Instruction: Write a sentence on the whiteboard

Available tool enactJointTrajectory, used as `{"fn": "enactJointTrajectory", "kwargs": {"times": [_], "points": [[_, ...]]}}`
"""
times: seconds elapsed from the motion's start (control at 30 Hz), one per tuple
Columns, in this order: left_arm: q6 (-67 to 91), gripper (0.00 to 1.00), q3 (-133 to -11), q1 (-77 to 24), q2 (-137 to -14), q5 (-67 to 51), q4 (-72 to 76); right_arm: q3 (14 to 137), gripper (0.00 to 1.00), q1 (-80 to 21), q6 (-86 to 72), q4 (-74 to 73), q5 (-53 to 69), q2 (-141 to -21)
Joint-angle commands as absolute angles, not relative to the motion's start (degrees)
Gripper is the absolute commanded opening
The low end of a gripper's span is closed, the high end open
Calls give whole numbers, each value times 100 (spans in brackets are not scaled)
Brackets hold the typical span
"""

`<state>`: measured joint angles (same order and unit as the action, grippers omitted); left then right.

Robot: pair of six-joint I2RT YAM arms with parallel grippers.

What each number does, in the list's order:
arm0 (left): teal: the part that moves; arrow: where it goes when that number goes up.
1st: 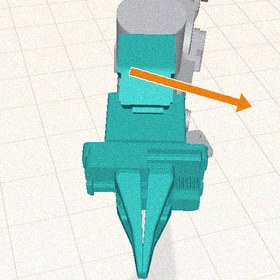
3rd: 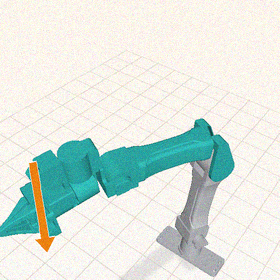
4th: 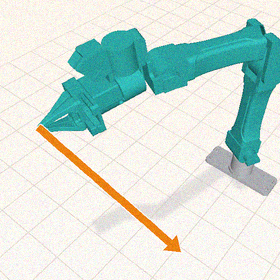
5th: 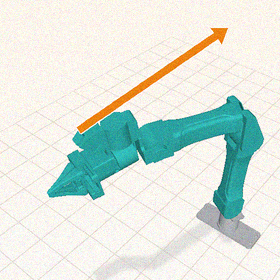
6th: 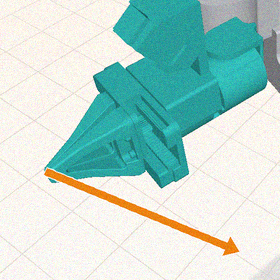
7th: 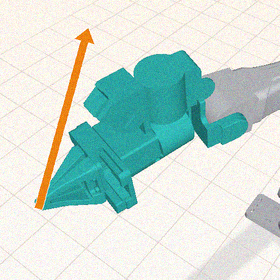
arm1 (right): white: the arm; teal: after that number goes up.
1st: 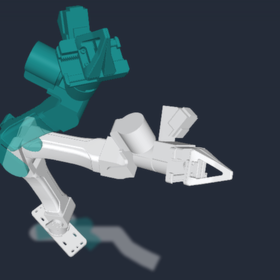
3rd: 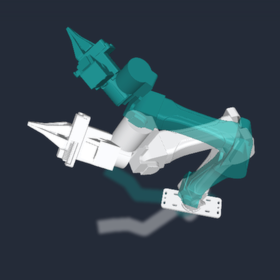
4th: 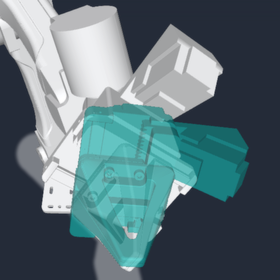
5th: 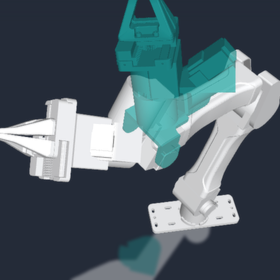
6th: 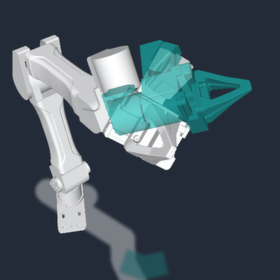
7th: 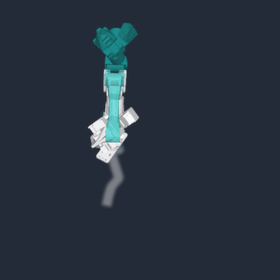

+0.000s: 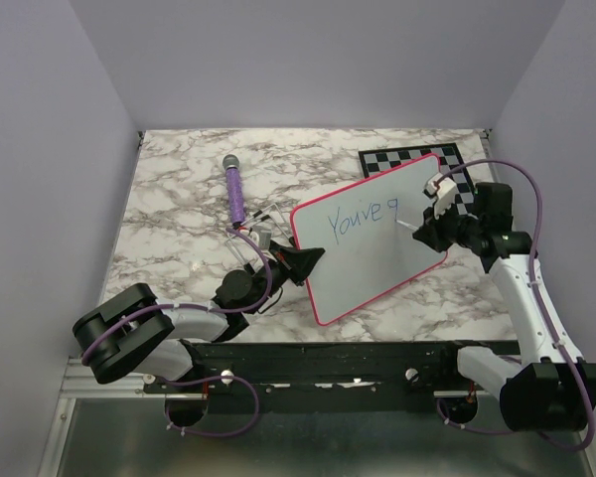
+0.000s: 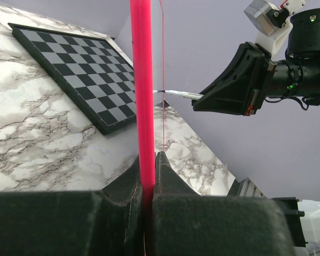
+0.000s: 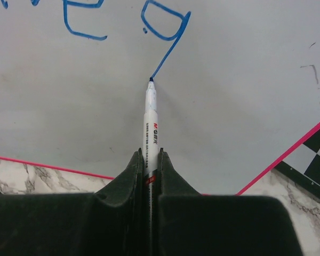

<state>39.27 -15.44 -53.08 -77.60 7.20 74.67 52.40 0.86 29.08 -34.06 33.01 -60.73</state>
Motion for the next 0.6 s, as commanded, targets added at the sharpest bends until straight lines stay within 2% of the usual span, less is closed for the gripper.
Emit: {"fn": "enactJointTrajectory", "kwargs": {"times": [0.0, 0.27, 0.57], "points": [[3525, 0, -1582, -5361, -7866, 325, 7154, 5141, 0, 114, 3155, -3841, 3699, -6012], [3560, 0, -1617, -5361, -7937, 316, 7181, 5721, 1, 114, 2769, -3727, 4113, -6108], [3542, 0, -1565, -5361, -7901, 325, 7189, 6117, 1, 211, 2224, -3156, 3578, -5739]]}}
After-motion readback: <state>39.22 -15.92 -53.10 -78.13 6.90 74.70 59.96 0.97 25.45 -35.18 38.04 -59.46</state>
